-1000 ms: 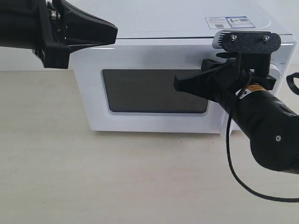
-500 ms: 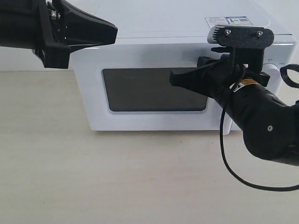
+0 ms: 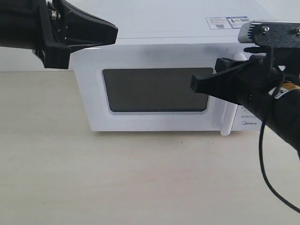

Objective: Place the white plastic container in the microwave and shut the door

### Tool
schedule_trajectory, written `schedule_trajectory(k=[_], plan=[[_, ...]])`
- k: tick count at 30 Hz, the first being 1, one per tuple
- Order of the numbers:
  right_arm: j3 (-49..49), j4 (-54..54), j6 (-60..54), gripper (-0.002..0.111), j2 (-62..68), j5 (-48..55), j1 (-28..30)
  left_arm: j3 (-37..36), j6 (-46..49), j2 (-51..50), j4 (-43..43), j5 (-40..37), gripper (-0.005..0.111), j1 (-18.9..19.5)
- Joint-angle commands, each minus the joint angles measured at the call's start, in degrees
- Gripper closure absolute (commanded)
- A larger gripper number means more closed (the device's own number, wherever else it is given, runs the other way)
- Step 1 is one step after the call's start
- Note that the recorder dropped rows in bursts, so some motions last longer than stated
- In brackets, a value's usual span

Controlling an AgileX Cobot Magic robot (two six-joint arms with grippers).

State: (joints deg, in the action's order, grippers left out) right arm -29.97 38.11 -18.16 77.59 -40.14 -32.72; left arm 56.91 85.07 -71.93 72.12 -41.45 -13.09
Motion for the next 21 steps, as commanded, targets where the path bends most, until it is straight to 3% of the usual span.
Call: schedule_trajectory(k=[1, 6, 21], plan=[[1.5, -0.3, -1.1, 0.109, -5.1, 6.0, 0.2, 0.4, -0.3, 0.3, 0.0, 0.2, 0.103, -0.2], [1.7, -0.1, -4.5, 0.109, -10.4, 14.5, 0.2, 0.4, -0.3, 0.3, 0.0, 0.2, 0.103, -0.2], [7.2, 0.0, -6.8, 0.109, -20.4, 18.2, 0.2, 0.4, -0.3, 0.3, 0.0, 0.2, 0.103, -0.2]])
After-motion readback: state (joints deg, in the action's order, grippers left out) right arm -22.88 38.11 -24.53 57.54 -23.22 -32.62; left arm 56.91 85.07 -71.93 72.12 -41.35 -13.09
